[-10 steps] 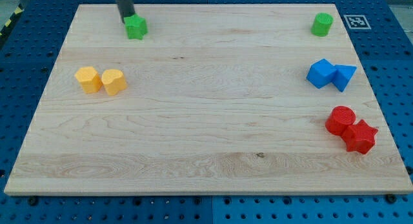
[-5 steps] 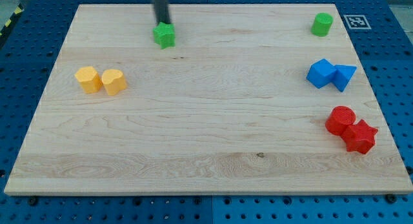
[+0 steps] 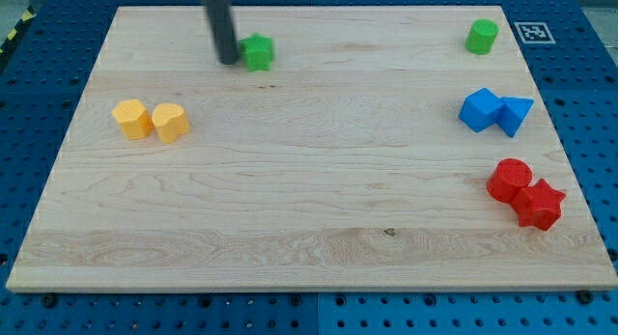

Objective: Push green star into green circle

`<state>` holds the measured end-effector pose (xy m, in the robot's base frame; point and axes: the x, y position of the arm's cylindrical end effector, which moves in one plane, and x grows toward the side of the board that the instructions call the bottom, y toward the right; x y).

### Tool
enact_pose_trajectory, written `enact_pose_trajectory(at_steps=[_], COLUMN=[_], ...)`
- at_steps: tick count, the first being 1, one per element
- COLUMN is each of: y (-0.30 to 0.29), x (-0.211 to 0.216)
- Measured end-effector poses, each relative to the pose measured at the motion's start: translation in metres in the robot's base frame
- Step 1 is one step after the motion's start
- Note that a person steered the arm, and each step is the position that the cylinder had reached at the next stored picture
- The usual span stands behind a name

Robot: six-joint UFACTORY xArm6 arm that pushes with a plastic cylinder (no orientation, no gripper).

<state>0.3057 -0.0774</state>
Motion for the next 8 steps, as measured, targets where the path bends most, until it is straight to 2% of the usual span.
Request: enact_pose_trajectory(at_steps=[1,2,3,4,5,6,7,8], y=[0.088,0.152,0.191,0.153,0.09,0.102,0.157,0.171], x=[-0.025,-0.042,-0.049,-0.049,-0.049,-0.044,-0.041,-0.035])
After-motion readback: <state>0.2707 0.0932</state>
